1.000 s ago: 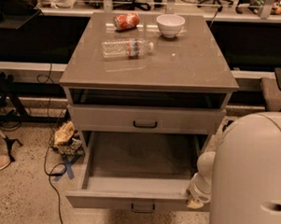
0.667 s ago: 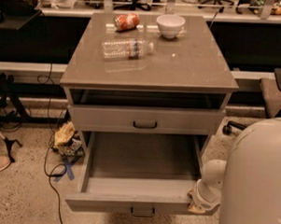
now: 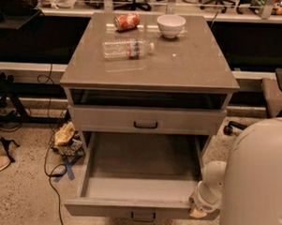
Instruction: Open middle drawer
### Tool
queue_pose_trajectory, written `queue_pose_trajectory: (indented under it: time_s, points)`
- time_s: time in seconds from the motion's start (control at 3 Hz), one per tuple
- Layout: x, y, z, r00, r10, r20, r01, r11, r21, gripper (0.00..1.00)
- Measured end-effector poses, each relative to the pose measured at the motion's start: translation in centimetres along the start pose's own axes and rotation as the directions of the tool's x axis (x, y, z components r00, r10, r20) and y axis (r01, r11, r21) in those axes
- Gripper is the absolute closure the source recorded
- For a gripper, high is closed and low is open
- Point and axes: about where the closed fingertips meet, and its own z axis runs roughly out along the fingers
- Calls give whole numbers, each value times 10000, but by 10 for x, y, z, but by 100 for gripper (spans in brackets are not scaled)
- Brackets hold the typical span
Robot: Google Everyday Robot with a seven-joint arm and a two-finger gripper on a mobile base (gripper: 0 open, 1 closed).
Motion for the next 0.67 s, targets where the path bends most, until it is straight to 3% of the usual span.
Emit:
queue_pose_trajectory:
  time_s: [0.67]
  points:
    - [0,2,1,10000,-6,-7,6,10000,-44,12]
